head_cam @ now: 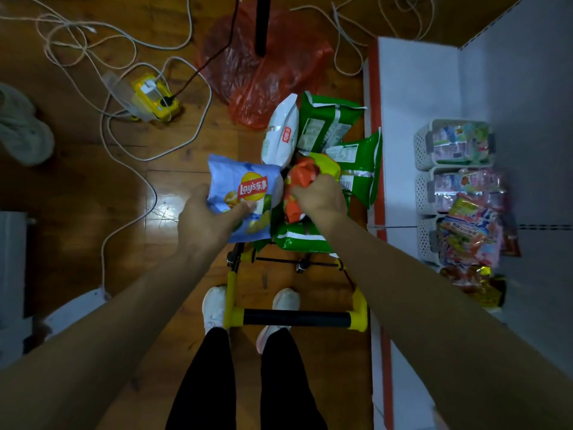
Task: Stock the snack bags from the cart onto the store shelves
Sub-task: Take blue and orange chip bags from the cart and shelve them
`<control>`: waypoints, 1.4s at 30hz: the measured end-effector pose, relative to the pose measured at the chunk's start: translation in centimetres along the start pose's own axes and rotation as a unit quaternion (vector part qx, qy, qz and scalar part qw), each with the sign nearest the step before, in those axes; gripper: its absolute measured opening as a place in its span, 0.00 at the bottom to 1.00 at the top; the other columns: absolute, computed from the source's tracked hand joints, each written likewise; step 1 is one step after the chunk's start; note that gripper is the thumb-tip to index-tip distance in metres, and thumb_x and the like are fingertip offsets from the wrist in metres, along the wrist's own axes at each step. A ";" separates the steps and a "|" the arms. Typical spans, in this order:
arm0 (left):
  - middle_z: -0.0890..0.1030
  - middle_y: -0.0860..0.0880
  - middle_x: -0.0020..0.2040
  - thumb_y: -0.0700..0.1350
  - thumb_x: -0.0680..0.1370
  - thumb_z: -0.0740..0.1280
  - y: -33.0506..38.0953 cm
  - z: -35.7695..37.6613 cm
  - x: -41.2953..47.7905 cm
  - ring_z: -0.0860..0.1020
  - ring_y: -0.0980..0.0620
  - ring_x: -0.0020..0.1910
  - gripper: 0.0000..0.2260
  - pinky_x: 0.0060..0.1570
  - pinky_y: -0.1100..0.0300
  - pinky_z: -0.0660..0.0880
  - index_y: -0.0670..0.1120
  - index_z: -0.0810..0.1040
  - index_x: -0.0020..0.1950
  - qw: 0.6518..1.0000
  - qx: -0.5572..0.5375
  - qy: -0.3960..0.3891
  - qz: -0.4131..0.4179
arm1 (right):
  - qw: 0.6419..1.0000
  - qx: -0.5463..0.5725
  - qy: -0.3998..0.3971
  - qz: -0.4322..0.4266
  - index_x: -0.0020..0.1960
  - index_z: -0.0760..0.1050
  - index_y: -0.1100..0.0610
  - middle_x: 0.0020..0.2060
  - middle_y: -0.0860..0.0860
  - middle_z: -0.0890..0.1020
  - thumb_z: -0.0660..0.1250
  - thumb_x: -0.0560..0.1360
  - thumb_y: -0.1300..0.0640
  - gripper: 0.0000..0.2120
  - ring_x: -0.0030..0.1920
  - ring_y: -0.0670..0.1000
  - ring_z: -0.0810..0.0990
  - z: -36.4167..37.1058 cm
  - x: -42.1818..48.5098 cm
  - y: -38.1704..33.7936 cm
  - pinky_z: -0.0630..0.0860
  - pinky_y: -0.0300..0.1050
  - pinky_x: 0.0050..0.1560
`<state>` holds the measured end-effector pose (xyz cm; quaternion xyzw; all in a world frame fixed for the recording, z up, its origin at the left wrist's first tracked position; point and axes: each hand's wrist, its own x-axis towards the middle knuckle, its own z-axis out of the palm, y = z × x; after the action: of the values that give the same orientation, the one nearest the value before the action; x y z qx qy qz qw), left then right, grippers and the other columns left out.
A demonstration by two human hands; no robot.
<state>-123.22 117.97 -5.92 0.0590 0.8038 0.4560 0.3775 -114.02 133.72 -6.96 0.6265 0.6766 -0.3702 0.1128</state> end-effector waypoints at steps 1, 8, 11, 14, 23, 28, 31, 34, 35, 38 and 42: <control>0.83 0.49 0.52 0.52 0.65 0.78 0.1 0.1 -0.1 0.81 0.48 0.51 0.24 0.55 0.45 0.78 0.47 0.77 0.58 1.000 -0.007 -0.011 -0.003 | 1.000 0.026 0.012 -0.010 0.43 0.78 0.55 0.42 0.56 0.80 0.68 0.72 0.48 0.09 0.44 0.58 0.80 -0.6 -0.3 0.0 0.73 0.45 0.41; 0.84 0.49 0.50 0.56 0.64 0.76 2.7 0.5 -1.1 0.82 0.49 0.50 0.24 0.54 0.46 0.78 0.46 0.79 0.55 0.999 -0.036 -0.003 -0.008 | 0.934 0.352 -0.040 0.039 0.45 0.76 0.52 0.42 0.52 0.83 0.64 0.74 0.60 0.05 0.40 0.53 0.83 -6.1 -3.6 1.3 0.81 0.48 0.43; 0.84 0.45 0.46 0.62 0.62 0.72 4.5 1.2 -1.7 0.82 0.46 0.46 0.26 0.49 0.45 0.79 0.43 0.81 0.49 0.999 -0.004 -0.018 0.044 | 0.918 0.392 -0.044 0.039 0.50 0.77 0.53 0.45 0.53 0.83 0.63 0.74 0.61 0.08 0.42 0.53 0.83 -7.4 -5.4 2.4 0.80 0.47 0.43; 0.84 0.48 0.45 0.58 0.68 0.72 6.3 2.2 -2.8 0.82 0.48 0.46 0.21 0.47 0.50 0.79 0.43 0.82 0.51 0.995 0.030 -0.041 0.087 | 0.898 0.437 -0.024 0.052 0.45 0.75 0.50 0.44 0.52 0.82 0.61 0.76 0.63 0.09 0.42 0.52 0.82 -8.5 -6.8 3.4 0.79 0.47 0.43; 0.84 0.46 0.47 0.46 0.72 0.73 10.5 3.8 -6.6 0.83 0.48 0.47 0.13 0.50 0.47 0.79 0.42 0.80 0.54 0.979 0.030 -0.144 0.139 | 0.901 0.431 0.037 0.027 0.53 0.76 0.51 0.52 0.54 0.83 0.79 0.64 0.59 0.20 0.51 0.55 0.82 -11.7 -9.8 5.4 0.79 0.54 0.54; 0.82 0.45 0.46 0.40 0.75 0.70 15.1 4.0 -10.8 0.80 0.52 0.44 0.08 0.45 0.57 0.77 0.42 0.79 0.54 0.965 0.021 -0.214 0.150 | 0.853 0.510 0.090 0.059 0.60 0.76 0.60 0.47 0.53 0.82 0.75 0.69 0.64 0.21 0.45 0.53 0.82 -16.1 -14.2 7.9 0.80 0.47 0.47; 0.80 0.48 0.38 0.42 0.76 0.70 17.3 4.8 -13.1 0.78 0.55 0.37 0.03 0.39 0.58 0.73 0.43 0.79 0.47 0.942 0.071 -0.269 0.187 | 0.825 0.551 0.104 0.077 0.53 0.79 0.60 0.44 0.55 0.83 0.73 0.70 0.65 0.12 0.41 0.53 0.82 -17.9 -17.5 9.5 0.80 0.49 0.47; 0.79 0.40 0.37 0.43 0.76 0.70 18.8 5.2 -14.9 0.78 0.44 0.37 0.08 0.41 0.51 0.75 0.38 0.77 0.45 0.927 0.093 -0.299 0.205 | 0.801 0.574 0.138 0.102 0.52 0.79 0.59 0.46 0.58 0.84 0.73 0.69 0.65 0.13 0.43 0.56 0.83 -19.2 -20.9 10.7 0.80 0.53 0.50; 0.78 0.33 0.39 0.43 0.75 0.70 19.3 5.4 -15.7 0.77 0.42 0.36 0.11 0.41 0.49 0.75 0.35 0.77 0.45 0.920 0.098 -0.314 0.215 | 0.789 0.581 0.163 0.113 0.53 0.79 0.60 0.46 0.58 0.84 0.74 0.67 0.64 0.15 0.43 0.57 0.83 -19.8 -22.4 11.1 0.80 0.54 0.50; 0.78 0.29 0.44 0.43 0.75 0.71 20.7 6.4 -18.1 0.78 0.41 0.39 0.14 0.43 0.45 0.75 0.32 0.77 0.48 0.893 0.115 -0.367 0.233 | 0.754 0.598 0.232 0.145 0.54 0.79 0.61 0.46 0.58 0.84 0.73 0.63 0.63 0.18 0.43 0.58 0.84 -21.4 -26.5 12.9 0.81 0.52 0.46; 0.84 0.42 0.49 0.45 0.73 0.73 22.2 8.5 -22.7 0.82 0.43 0.49 0.12 0.52 0.43 0.78 0.41 0.81 0.53 0.851 0.132 -0.441 0.251 | 0.715 0.619 0.289 0.145 0.41 0.80 0.57 0.43 0.57 0.85 0.72 0.63 0.58 0.07 0.45 0.59 0.83 -23.1 -31.5 14.9 0.80 0.56 0.52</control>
<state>-107.09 126.62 21.33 0.5031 0.5632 0.3505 0.5539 -86.94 123.62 23.28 0.7232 0.1963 -0.4867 -0.4489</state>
